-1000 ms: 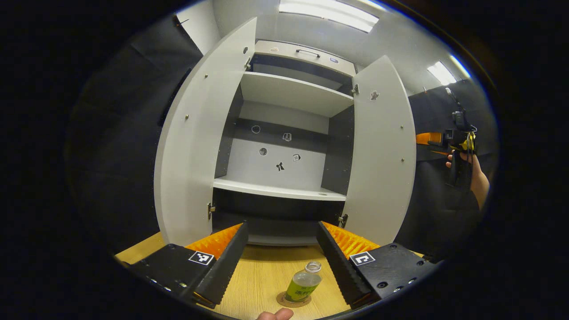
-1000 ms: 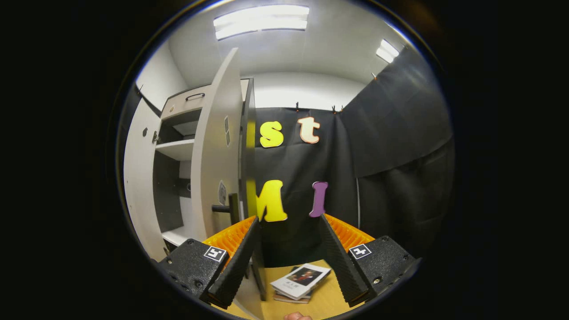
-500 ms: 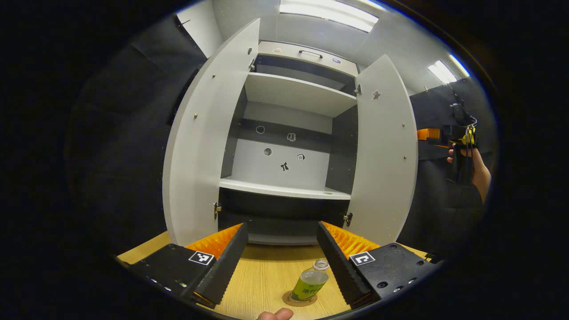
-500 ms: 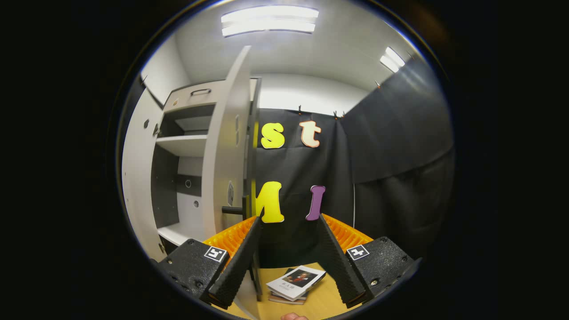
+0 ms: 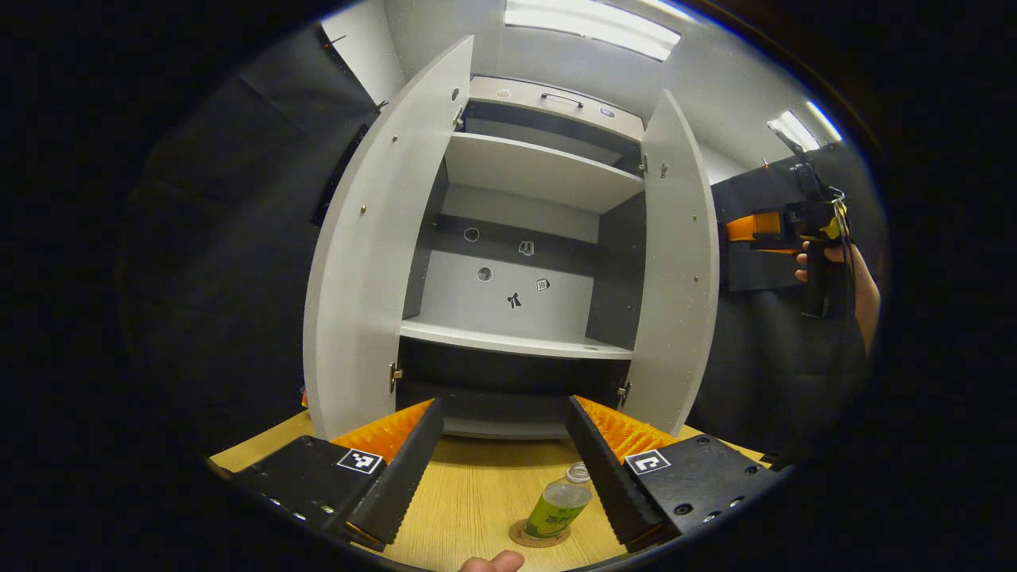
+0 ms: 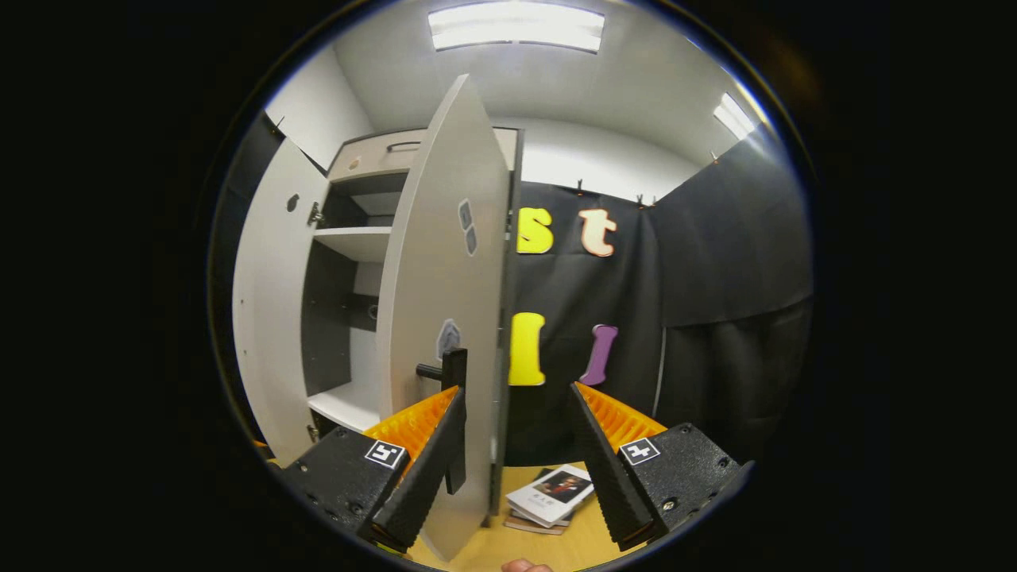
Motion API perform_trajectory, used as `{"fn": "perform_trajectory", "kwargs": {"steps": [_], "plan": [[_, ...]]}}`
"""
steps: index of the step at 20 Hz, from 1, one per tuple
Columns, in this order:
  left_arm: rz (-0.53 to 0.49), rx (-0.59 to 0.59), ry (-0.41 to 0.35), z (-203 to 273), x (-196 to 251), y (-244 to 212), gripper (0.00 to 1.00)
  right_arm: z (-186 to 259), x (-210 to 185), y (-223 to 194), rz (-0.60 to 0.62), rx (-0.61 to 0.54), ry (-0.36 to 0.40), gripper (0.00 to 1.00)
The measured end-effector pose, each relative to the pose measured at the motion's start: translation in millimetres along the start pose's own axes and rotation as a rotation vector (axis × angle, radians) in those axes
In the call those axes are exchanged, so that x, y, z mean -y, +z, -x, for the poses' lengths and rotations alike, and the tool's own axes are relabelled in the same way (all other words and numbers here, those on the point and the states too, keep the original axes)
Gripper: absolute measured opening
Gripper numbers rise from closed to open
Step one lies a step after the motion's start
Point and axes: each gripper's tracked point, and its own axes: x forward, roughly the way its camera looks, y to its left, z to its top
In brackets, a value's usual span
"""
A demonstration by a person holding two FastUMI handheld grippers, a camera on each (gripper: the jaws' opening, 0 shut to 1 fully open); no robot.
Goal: Grasp the bottle in the cabinet with the left hand and place it on the coaster, then close the right door with the right hand and the left door with the left hand.
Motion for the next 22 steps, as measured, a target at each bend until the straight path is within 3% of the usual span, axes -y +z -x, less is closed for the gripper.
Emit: {"fn": "perform_trajectory", "kwargs": {"steps": [5,7,12,14,17,18,20,21,22], "plan": [[0.004,0.002,0.022,2.1,-6.2,3.0,0.95,-16.0,-70.2,-1.8,-0.005,-0.002,0.203,0.81],[0.016,0.0,0.022,2.2,-5.1,3.3,0.95,-19.0,-84.9,-7.0,-0.008,-0.008,0.249,0.81],[0.028,0.013,0.045,6.3,-11.9,11.5,1.0,-2.5,-99.1,-14.4,-0.069,0.022,0.287,0.83],[0.03,0.02,0.072,9.8,-21.7,15.9,0.95,10.2,-104.9,-25.2,-0.112,0.038,0.299,0.83],[0.029,0.024,0.128,13.1,-41.7,21.5,1.0,35.5,-115.6,-54.9,-0.158,0.073,0.317,0.83],[0.027,0.027,0.149,16.9,-48.7,23.8,0.95,42.5,-118.7,-68.5,-0.16,0.077,0.311,0.83],[0.03,0.042,0.207,25.6,-67.0,31.8,1.0,55.3,-119.7,-98.3,-0.15,0.071,0.275,0.83],[0.035,0.05,0.228,28.2,-75.4,36.4,0.95,61.3,-121.0,-109.5,-0.146,0.072,0.26,0.83],[0.037,0.06,0.249,31.2,-83.0,42.1,1.0,67.0,-119.8,-120.1,-0.15,0.07,0.238,0.83]]}}
